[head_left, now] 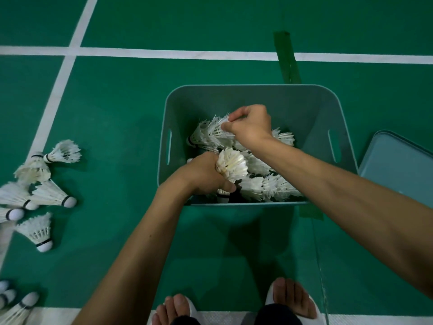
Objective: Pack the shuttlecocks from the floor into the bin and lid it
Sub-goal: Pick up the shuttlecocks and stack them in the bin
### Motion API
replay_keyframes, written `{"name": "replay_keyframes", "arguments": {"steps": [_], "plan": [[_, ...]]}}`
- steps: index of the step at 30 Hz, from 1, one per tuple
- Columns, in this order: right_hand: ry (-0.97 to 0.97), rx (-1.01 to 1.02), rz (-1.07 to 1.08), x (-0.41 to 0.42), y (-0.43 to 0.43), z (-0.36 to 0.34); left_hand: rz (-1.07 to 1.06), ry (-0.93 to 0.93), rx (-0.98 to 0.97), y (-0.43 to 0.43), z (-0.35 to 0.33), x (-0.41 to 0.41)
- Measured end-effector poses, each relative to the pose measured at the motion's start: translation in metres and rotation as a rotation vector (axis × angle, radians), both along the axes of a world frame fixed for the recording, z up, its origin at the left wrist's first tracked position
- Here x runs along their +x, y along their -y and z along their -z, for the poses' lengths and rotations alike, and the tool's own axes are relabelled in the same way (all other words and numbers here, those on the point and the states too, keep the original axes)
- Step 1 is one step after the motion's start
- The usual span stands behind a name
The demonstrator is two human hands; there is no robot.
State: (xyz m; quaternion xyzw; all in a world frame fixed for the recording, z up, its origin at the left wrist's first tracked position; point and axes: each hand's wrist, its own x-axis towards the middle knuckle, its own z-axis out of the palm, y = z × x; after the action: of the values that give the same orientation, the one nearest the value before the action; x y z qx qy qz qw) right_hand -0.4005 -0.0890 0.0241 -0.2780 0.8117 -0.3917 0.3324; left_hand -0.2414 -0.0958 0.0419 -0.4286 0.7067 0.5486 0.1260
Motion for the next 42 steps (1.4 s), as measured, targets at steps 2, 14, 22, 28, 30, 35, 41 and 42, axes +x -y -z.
{"name": "replay_keyframes", "arguments": {"steps": [2, 14, 22, 28, 30, 35, 41, 42], "plan": [[0.067, 0.015, 0.015, -0.004, 0.002, 0.002, -0.01, -0.019, -0.002, 0.002, 0.001, -0.001], [0.182, -0.193, -0.376, -0.029, -0.082, -0.062, -0.057, -0.063, -0.006, -0.004, -0.004, -0.018], [-0.073, -0.043, -0.543, -0.028, -0.104, -0.064, -0.089, -0.043, -0.094, -0.02, -0.011, -0.024], [0.078, 0.05, -0.003, -0.061, -0.083, -0.05, -0.186, 0.116, -0.371, -0.017, -0.021, -0.02], [0.095, 0.088, 0.055, -0.062, -0.072, -0.042, -0.239, 0.122, -0.395, -0.016, -0.026, -0.021], [0.142, 0.137, -0.011, -0.043, -0.04, -0.027, -0.379, 0.098, -0.37, -0.011, -0.026, -0.023], [0.134, 0.173, -0.052, -0.03, -0.024, -0.018, -0.243, 0.33, -0.154, 0.015, -0.012, -0.027], [0.114, 0.18, -0.046, -0.031, -0.024, -0.016, -0.241, 0.331, -0.131, 0.018, -0.01, -0.028]]}}
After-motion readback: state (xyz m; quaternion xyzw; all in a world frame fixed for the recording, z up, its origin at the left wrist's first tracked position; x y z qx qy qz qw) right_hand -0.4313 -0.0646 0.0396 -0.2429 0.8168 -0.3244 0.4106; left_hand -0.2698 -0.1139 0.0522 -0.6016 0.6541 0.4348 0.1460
